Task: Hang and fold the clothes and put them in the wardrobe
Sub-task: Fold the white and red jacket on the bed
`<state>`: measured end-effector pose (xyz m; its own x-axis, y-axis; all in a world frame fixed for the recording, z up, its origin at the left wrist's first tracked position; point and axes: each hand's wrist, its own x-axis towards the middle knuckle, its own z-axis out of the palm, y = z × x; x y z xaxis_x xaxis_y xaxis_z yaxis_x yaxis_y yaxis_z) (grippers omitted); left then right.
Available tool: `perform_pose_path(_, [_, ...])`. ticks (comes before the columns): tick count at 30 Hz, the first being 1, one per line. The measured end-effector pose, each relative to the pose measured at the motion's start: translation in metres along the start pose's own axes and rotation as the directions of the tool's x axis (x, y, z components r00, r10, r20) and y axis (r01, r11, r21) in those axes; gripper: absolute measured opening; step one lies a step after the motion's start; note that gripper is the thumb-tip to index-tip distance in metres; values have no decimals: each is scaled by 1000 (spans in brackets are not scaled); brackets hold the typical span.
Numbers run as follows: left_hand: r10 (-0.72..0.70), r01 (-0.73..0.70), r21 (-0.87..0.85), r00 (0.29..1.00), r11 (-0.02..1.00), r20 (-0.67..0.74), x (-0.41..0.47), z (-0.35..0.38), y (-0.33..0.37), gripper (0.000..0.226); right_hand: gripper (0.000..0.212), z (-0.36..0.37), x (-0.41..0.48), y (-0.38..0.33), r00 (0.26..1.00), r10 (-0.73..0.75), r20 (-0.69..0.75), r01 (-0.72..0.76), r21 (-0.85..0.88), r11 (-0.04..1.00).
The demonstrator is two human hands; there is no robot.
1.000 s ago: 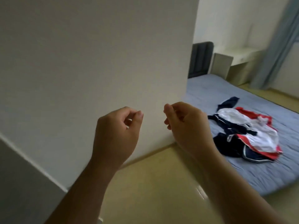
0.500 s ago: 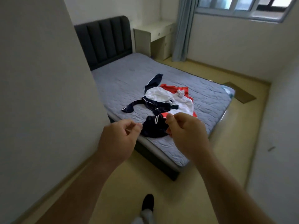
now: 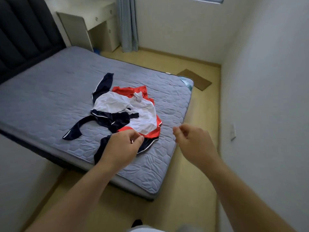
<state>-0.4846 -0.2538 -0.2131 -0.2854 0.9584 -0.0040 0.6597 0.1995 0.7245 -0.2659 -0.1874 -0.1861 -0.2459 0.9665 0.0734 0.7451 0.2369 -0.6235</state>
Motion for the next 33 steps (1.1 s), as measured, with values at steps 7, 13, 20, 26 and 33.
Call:
perform_pose_path(7, [-137,140,-22,985,990,104,126,106,6,10,31,-10,124,103,994,71,82,-67,-47,997])
perform_pose_path(13, [-347,352,-35,933,936,98,199,193,22,11,32,-32,224,174,968,54,245,-22,-132,991])
perform_pose_path(20, [-493,497,-14,864,868,100,274,234,29,7,33,-21,336,209,902,45,430,-8,-88,996])
perform_pose_path(26, [-698,712,-74,701,699,149,347,273,-25,5,31,34,428,234,829,62,556,19,-138,990])
perform_pose_path(33, [-908,883,-465,142,-64,394,447,330,-129,11,30,150,552,242,722,10,692,104,-122,987])
